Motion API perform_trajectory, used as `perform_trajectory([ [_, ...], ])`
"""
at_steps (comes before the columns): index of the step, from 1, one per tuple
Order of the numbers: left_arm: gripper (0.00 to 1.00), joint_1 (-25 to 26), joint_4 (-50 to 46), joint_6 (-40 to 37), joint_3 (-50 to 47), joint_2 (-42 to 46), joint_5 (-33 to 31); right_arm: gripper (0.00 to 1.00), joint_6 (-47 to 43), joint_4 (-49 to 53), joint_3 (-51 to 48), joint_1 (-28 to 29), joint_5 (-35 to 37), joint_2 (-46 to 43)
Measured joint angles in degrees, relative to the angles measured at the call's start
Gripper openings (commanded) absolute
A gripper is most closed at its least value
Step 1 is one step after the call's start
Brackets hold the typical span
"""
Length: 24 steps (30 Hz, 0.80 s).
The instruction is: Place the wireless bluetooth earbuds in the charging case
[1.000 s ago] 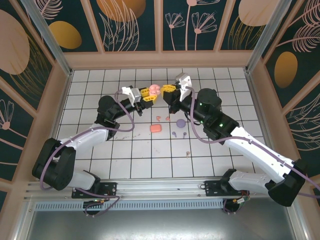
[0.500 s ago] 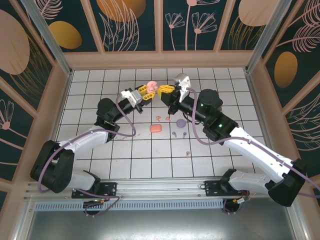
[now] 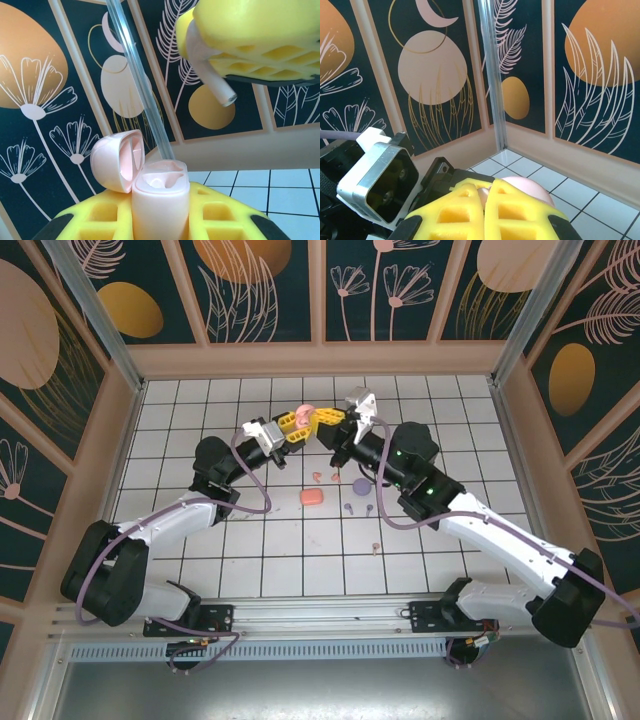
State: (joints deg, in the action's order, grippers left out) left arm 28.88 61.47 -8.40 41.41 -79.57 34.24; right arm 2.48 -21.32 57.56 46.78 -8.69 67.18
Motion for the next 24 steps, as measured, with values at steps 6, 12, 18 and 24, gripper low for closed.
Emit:
perform_trajectory([
  [6, 0.00, 0.13, 0.00, 1.33, 0.61, 0.48, 0.66, 0.00, 0.85, -2.14, 0.00, -0.42, -0.02, 1.88],
  [12, 0.00, 0.50, -0.02, 2.05, 0.83, 0.96, 1.36, 0.00, 1.31, -3.34, -0.28, -1.07, -0.46, 2.86],
  [18, 0.00, 0.79, -0.24, 2.51, 1.22, 1.03, 1.49, 0.00, 2.36, -4.22, -0.35, -1.79, -0.57, 3.19],
  [24, 0.00, 0.81, -0.66, 2.69, 1.79, 1.16, 1.44, 0.00, 2.60, -4.92, -0.35, -2.05, -1.51, 3.30],
])
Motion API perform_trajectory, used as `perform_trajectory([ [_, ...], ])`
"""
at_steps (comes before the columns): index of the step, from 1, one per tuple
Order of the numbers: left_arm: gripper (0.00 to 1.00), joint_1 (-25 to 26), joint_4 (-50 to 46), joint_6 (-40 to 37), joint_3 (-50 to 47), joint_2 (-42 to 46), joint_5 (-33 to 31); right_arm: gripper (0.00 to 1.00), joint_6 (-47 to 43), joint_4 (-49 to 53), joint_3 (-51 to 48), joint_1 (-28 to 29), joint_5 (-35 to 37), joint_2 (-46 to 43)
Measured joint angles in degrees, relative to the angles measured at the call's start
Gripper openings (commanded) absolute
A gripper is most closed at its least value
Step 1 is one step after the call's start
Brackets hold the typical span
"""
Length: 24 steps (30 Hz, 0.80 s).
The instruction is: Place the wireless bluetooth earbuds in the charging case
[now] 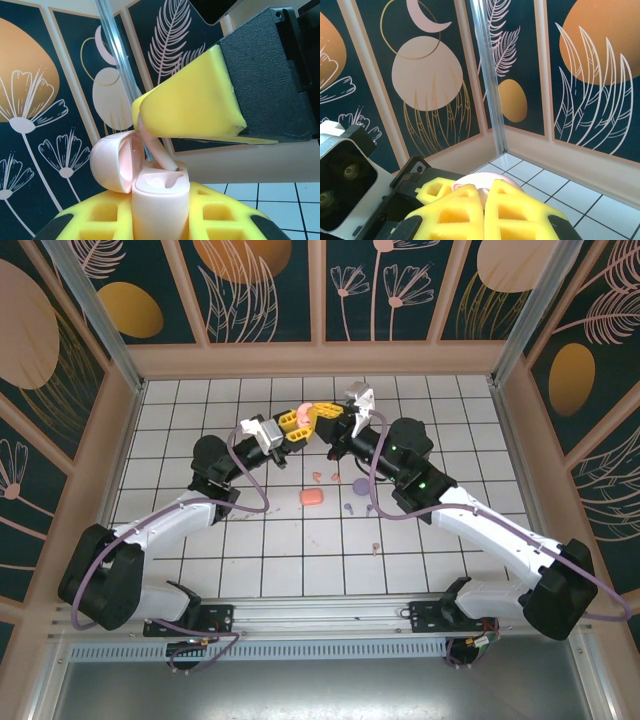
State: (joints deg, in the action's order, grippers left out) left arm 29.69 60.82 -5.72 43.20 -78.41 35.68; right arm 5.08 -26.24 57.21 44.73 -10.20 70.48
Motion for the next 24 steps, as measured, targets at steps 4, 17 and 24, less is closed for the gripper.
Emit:
perform_trajectory([
  [4, 0.00, 0.00, -0.22, 0.00, 0.44, 0.00, -0.02, 0.00, 0.26, -0.37, -0.02, -0.07, -0.44, 0.07],
  [17, 0.00, 0.00, -1.01, 0.02, 0.61, -0.15, -0.48, 0.00, 1.07, -0.96, -0.02, -0.24, -0.31, 0.79],
  [24, 0.00, 0.02, -1.03, 0.02, 0.63, -1.03, -0.17, 0.00, 1.03, -0.98, -0.02, -0.28, 0.66, 0.44],
])
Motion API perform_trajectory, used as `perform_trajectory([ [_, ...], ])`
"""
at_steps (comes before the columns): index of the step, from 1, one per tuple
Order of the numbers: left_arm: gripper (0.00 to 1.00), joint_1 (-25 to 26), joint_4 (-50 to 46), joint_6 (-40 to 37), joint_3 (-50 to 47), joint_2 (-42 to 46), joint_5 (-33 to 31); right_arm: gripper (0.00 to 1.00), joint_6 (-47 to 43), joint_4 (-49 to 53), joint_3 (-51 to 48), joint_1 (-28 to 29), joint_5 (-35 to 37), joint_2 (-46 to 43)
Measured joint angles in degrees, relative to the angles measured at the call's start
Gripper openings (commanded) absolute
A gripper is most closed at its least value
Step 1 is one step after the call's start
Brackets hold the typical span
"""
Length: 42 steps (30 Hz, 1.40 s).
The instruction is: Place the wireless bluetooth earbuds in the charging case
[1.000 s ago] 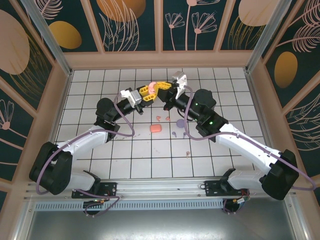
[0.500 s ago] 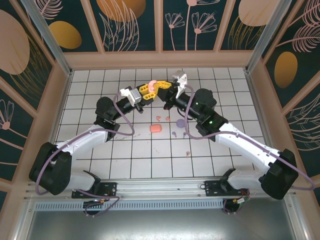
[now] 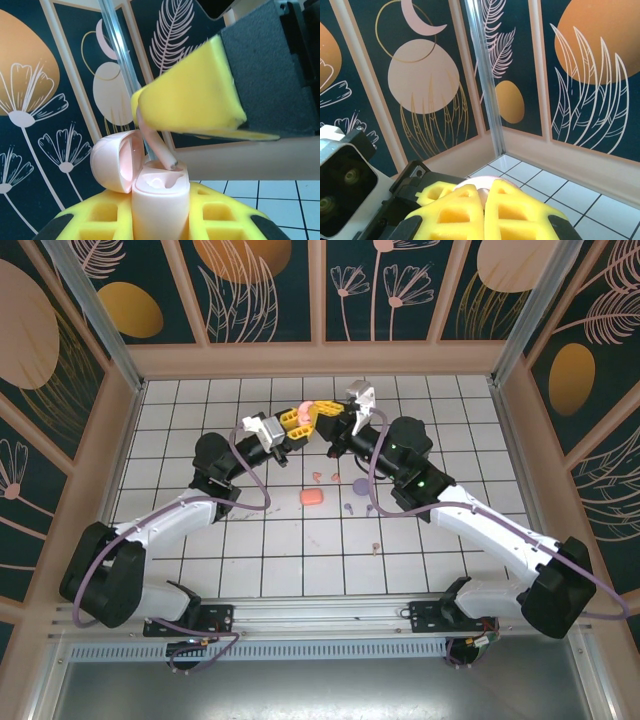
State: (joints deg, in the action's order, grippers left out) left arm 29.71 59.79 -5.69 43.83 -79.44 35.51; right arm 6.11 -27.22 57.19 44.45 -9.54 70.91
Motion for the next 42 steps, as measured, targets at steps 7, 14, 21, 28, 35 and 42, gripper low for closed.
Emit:
perform_trajectory([
  [7, 0.00, 0.63, -0.02, -0.02, 0.00, -0.63, 0.22, 0.00, 0.04, -0.07, 0.00, 0.00, -0.13, -0.55],
  [14, 0.00, 0.63, -0.04, -0.02, 0.00, -0.66, 0.22, 0.00, 0.24, -0.48, -0.37, 0.00, -0.63, -0.55],
  [21, 0.00, 0.63, -0.22, 0.00, 0.02, -0.66, 0.22, 0.00, 0.26, -0.57, -1.97, 0.00, -0.63, -0.55],
  [28, 0.00, 0.63, -0.52, 0.17, 0.11, -0.66, 0.46, 0.00, 0.42, -1.29, -2.40, 0.00, -0.63, -0.55],
  [35, 0.00, 0.63, -0.48, 2.32, 0.11, -0.61, 0.57, 0.00, 0.20, -1.62, -2.73, -0.07, -0.66, -0.55],
  [42, 0.00, 0.66, -0.48, 4.96, 0.11, -0.59, 0.90, 0.00, -0.81, -2.86, -3.67, -0.07, -0.68, -0.70],
])
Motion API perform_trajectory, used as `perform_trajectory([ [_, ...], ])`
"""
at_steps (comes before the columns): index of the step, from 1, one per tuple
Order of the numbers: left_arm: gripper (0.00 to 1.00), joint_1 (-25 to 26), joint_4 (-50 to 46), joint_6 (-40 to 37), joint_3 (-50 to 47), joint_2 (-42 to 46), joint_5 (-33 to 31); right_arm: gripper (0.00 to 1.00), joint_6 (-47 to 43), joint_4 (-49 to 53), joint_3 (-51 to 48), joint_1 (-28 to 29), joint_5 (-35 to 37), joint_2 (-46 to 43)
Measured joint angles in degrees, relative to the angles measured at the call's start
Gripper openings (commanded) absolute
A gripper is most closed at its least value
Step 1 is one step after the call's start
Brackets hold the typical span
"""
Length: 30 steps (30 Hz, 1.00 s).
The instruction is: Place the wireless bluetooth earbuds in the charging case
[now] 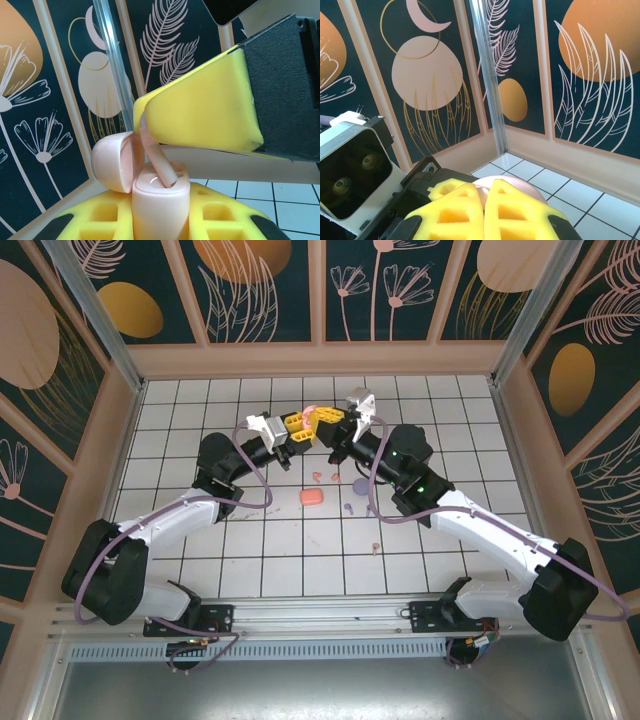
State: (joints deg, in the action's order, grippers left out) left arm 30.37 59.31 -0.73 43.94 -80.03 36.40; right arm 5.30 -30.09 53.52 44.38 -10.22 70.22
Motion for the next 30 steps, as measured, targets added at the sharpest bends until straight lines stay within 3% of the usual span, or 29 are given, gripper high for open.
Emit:
perform_trajectory([
  [10, 0.00, 0.20, -0.11, 2.75, 0.44, 0.15, 0.22, 0.00, -3.54, 1.03, 0.02, 0.02, -0.52, -0.92],
  [16, 0.00, 0.33, -1.27, 3.63, 1.51, 0.28, 0.04, 0.00, -7.19, 6.86, 3.23, 0.39, -1.53, -1.01],
  [25, 0.00, 0.28, -3.02, 4.92, 2.51, 0.37, -1.11, 0.00, -11.02, 10.36, 5.86, 1.49, 1.29, 0.13],
  [30, 0.00, 0.28, -5.14, 5.33, 3.50, 0.37, -1.44, 0.06, -10.99, 10.45, 5.86, 1.77, 3.10, 0.11],
])
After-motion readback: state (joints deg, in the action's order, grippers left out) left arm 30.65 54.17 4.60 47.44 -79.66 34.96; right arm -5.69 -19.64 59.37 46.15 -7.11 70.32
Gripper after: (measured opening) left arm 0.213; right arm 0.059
